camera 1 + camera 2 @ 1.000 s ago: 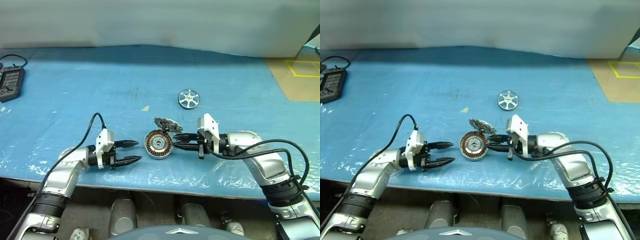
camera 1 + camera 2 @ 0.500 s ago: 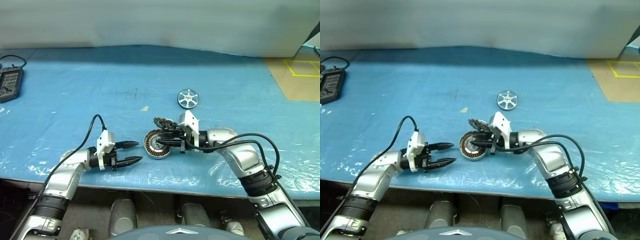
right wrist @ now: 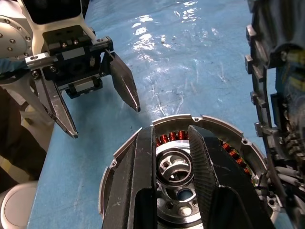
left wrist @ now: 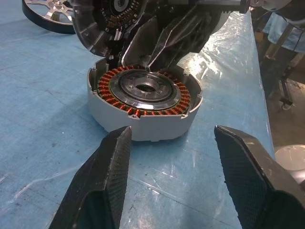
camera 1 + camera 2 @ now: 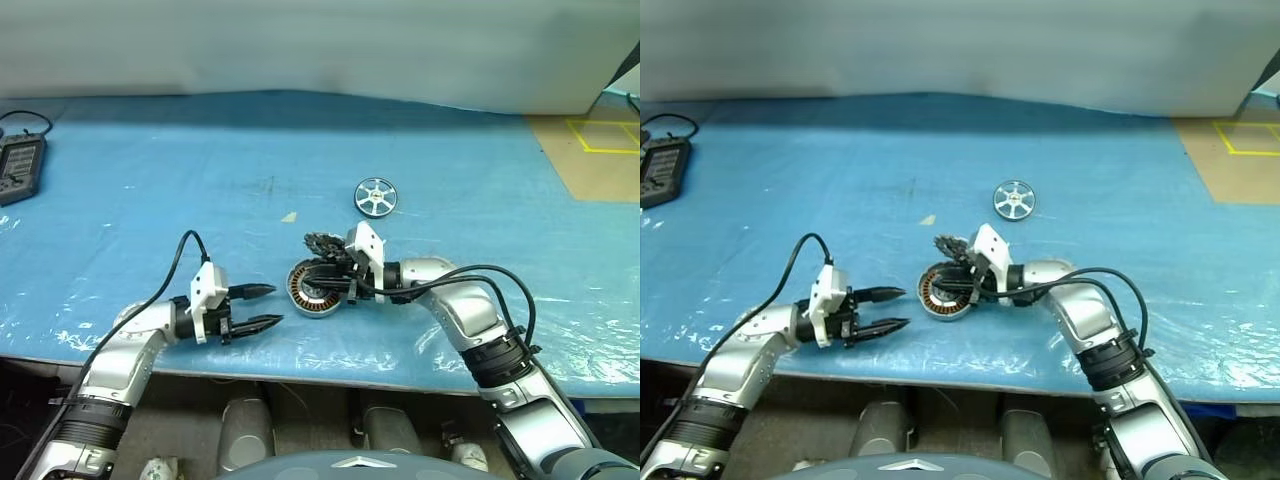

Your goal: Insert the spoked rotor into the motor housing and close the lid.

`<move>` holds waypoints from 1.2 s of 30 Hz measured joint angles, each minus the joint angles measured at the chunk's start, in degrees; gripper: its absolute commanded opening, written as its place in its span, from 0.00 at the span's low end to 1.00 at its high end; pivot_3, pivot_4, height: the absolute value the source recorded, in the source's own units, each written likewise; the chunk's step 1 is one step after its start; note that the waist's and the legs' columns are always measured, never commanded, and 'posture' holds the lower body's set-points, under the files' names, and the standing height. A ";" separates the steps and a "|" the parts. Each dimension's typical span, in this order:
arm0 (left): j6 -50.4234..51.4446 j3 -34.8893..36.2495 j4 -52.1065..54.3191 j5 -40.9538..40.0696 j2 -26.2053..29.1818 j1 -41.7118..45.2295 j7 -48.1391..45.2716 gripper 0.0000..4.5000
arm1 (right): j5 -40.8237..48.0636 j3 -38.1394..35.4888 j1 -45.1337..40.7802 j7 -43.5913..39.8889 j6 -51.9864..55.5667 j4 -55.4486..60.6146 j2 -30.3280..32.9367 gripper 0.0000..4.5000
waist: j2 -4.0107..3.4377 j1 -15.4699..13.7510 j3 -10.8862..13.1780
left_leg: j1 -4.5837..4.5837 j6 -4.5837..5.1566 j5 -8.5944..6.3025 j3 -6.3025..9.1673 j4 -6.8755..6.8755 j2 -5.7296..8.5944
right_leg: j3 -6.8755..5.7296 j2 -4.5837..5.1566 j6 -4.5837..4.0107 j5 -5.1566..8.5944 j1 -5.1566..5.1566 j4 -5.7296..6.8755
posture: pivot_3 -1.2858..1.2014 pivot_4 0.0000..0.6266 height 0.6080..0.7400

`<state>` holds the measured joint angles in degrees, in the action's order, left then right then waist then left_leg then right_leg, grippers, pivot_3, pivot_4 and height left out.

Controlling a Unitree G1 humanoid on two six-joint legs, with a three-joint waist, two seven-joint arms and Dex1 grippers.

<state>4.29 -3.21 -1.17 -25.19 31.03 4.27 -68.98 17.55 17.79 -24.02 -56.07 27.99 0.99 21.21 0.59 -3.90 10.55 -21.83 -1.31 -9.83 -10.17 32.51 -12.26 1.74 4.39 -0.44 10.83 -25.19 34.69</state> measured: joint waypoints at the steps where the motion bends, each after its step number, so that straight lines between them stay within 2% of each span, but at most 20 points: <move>1: 0.06 0.04 0.00 0.00 0.00 0.01 0.02 0.65 | -0.21 0.03 -0.02 0.00 -0.09 -0.35 -0.23 0.13 | 0.00 0.00 0.00 | 0.00 0.00 0.00 0.00 0.00 0.00 | 0.00 0.00 0.00 0.00 0.00 0.00 | 0.52 0.24 1.00; 19: 0.16 0.05 0.00 0.04 0.00 0.95 0.47 0.65 | -1.64 0.35 -0.08 0.11 -1.86 -2.73 -0.97 0.13 | 0.00 0.00 0.00 | 0.02 -0.01 0.00 0.00 0.01 0.00 | 0.00 -0.01 -0.01 -0.01 0.01 0.01 | 0.52 0.24 1.00; 30: 0.06 0.04 -0.19 0.14 -0.01 1.58 0.46 0.65 | -1.16 0.36 0.67 -0.09 -2.51 -1.42 -0.90 0.94 | 0.02 -0.03 -0.01 | 0.07 0.00 0.00 0.01 0.08 0.00 | 0.00 0.00 -0.01 -0.01 0.08 0.06 | 0.52 0.24 1.00; 31: 0.06 0.04 -0.21 0.14 -0.01 1.58 0.46 0.65 | -0.94 0.36 0.80 -0.11 -2.46 -1.09 -0.90 0.99 | 0.02 -0.03 -0.01 | 0.07 0.00 0.00 0.01 0.08 -0.01 | 0.00 0.00 0.00 0.00 0.08 0.07 | 0.52 0.24 1.00; 36: 0.01 0.04 -0.31 0.15 -0.01 1.58 0.46 0.65 | -0.47 0.20 0.84 -0.12 -1.78 -0.47 -0.40 0.99 | 0.02 -0.03 -0.01 | 0.07 0.00 0.00 0.02 0.08 -0.01 | 0.00 0.00 -0.01 -0.01 0.07 0.07 | 0.52 0.24 1.00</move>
<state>4.31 -3.16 -1.48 -25.04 31.02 5.84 -68.52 17.08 17.99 -23.18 -56.19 26.21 0.52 20.81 0.61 -3.93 10.54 -21.76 -1.31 -9.83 -10.16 32.59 -12.26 1.74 4.39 -0.45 10.82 -25.12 34.76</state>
